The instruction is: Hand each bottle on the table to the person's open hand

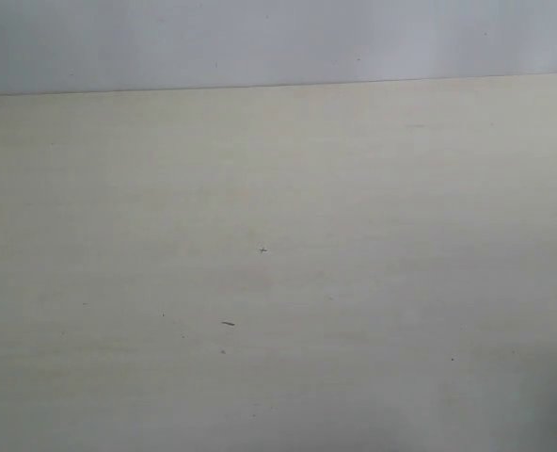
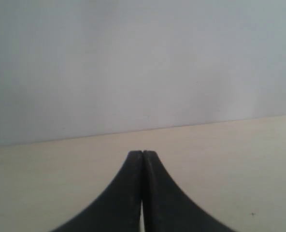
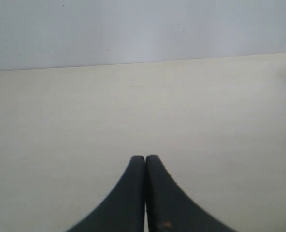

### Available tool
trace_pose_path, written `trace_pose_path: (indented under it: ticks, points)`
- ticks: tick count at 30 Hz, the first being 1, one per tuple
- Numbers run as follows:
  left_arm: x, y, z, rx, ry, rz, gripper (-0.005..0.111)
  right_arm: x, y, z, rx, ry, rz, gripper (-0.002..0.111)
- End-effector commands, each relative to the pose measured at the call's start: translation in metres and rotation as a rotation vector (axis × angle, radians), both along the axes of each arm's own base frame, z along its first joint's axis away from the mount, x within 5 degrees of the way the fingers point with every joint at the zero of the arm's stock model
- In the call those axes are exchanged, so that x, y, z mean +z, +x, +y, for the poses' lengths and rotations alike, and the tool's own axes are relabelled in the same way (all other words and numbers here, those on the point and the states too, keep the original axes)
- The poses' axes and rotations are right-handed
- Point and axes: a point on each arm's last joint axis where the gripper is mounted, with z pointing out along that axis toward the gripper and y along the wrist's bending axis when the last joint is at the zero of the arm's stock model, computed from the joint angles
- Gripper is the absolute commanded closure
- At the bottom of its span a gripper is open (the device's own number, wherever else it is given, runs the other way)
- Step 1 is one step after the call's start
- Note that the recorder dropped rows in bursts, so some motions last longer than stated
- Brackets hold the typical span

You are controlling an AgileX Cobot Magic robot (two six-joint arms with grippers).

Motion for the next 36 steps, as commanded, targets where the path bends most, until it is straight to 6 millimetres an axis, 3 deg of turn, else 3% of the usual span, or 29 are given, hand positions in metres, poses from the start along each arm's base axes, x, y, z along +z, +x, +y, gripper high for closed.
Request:
trace_pose_path:
  ticks: [1,21,24,30,36]
  points:
    - [-0.016,0.001,-0.001,-0.003,0.007,0.044,0.107,-0.001,0.0,0.0,0.0,-0.004,-0.004,0.108]
    - [-0.024,-0.002,-0.006,-0.072,0.054,0.122,0.107,-0.001,0.0,0.0,0.0,-0.004,-0.004,0.108]
    - [-0.033,-0.004,-0.007,-0.085,0.104,0.217,0.107,-0.001,0.0,0.0,0.0,-0.004,-0.004,0.108]
    - [-0.038,0.0,0.009,0.118,-0.085,0.325,0.107,-0.001,0.0,0.0,0.0,-0.004,-0.004,0.108]
    - [-0.04,-0.001,0.01,0.131,-0.127,0.348,0.107,-0.001,0.001,0.0,0.0,-0.004,-0.004,0.108]
